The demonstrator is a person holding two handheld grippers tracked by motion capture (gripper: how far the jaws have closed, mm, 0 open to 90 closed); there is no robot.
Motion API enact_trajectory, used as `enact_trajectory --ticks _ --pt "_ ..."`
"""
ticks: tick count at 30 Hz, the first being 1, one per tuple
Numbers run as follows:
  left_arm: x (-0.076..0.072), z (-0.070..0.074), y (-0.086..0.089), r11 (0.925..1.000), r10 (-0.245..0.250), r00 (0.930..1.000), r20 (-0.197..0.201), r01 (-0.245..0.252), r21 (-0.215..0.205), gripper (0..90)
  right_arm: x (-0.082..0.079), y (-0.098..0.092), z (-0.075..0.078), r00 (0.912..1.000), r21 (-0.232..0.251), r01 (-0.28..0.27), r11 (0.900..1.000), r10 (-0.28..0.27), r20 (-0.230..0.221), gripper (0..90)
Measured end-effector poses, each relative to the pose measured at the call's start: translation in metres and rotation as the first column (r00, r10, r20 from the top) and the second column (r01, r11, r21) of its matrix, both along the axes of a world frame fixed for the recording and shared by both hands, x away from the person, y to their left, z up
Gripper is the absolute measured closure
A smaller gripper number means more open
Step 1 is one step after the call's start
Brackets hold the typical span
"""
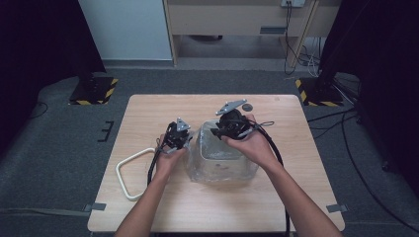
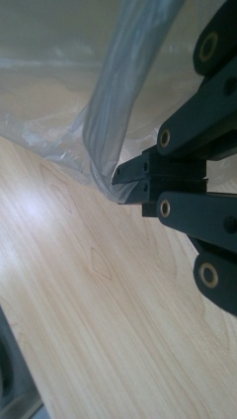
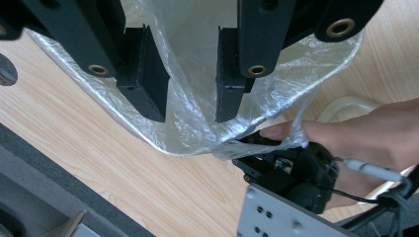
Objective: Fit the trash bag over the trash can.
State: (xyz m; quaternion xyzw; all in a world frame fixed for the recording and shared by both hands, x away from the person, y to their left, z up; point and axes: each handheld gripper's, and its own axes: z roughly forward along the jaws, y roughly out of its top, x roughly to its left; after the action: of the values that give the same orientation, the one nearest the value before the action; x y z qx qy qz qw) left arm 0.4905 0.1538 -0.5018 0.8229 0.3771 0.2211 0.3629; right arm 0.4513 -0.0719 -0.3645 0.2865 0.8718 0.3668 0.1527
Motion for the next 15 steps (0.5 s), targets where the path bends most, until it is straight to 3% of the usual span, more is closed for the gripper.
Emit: enact_trajectory --ticks 15 --pt "0.001 -0.012 0.014 0.9989 0.046 0.9989 -0.009 -0.046 0.006 90.0 0.000 -0.001 -0.006 1.0000 -0.017 0.000 1.000 0.000 -0.008 66.9"
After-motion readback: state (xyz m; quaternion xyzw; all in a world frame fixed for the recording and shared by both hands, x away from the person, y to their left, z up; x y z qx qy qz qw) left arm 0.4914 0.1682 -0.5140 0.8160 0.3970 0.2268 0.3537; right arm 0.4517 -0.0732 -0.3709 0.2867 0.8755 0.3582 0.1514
